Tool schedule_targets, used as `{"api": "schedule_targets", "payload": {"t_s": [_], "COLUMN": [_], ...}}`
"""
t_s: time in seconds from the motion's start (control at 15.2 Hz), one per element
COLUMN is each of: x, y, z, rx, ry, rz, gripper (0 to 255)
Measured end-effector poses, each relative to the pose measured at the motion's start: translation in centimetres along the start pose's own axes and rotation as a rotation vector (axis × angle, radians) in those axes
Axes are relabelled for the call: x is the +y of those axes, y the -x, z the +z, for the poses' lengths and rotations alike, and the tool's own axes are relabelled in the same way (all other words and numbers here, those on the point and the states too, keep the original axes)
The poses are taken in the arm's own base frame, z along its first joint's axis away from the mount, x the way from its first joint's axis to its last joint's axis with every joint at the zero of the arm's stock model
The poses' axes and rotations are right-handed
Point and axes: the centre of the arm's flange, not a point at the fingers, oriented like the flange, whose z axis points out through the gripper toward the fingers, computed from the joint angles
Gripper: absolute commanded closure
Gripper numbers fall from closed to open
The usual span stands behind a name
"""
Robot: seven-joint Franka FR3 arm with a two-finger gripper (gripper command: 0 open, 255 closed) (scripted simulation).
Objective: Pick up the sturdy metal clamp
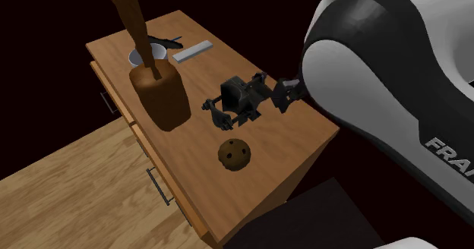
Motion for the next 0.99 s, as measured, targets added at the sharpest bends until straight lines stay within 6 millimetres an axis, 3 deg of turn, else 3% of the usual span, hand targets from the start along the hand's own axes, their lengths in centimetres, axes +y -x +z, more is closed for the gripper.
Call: {"api": "schedule_targets", "payload": {"t_s": [0.2,0.99], "x": [-1.0,-9.6], "y": [-1.1,-10.9], "z": [0.9,9.5], "rx": [-0.007,-0.076], "ry": [-0.001,-0.012], "rz": [0.004,0.047], "gripper": [0,0]}}
